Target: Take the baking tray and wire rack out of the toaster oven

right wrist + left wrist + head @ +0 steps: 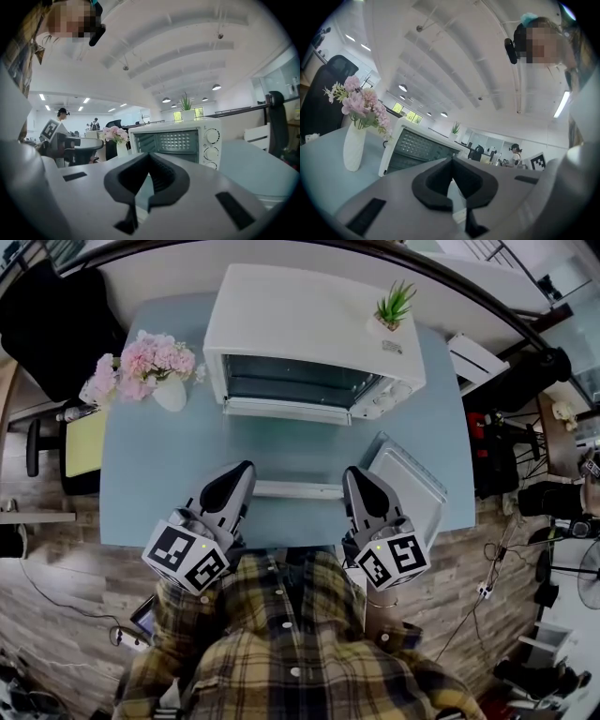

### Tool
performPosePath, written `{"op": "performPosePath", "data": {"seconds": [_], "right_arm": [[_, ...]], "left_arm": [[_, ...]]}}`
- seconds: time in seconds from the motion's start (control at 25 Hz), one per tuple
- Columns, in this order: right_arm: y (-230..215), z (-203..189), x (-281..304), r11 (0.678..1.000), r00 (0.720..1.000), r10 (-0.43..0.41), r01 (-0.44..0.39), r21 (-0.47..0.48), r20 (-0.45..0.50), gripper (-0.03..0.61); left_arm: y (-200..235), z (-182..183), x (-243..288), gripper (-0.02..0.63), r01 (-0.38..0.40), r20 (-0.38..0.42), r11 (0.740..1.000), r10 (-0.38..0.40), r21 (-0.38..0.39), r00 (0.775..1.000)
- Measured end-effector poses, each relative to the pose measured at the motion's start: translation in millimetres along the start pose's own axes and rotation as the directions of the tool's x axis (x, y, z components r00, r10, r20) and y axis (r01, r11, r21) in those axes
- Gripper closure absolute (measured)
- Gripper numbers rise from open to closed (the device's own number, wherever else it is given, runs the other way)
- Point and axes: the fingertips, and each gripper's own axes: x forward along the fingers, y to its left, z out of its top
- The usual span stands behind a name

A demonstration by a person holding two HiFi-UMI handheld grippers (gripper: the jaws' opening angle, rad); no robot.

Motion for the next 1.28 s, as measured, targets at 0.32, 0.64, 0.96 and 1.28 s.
{"op": "performPosePath", "data": {"seconds": [0.32,0.64,0.96,1.28], "right_arm": [[-3.1,-0.4,-8.2,0.999,1.000,-0.024,0.023,0.034,0.012,0.575],[-4.0,-2.1,-8.9,0.998,0.999,-0.032,0.032,0.046,0.009,0.575],[-6.2,-1.8,-6.8,0.998,0.999,-0.032,0.032,0.045,0.000,0.575],[-9.3,-5.7,-9.9,0.998,0.999,-0.042,0.043,0.050,-0.006,0.575]], "left_arm": [[-3.8,-1.6,0.3,0.623,0.013,-0.009,1.000,-0.013,0.002,1.000],[-4.7,-2.1,0.4,0.623,0.018,-0.007,1.000,-0.018,0.002,1.000],[-3.3,-3.4,0.5,0.623,0.022,-0.006,1.000,-0.022,-0.006,1.000],[-3.1,-4.1,-0.6,0.623,0.018,-0.007,1.000,-0.018,-0.005,1.000]]}}
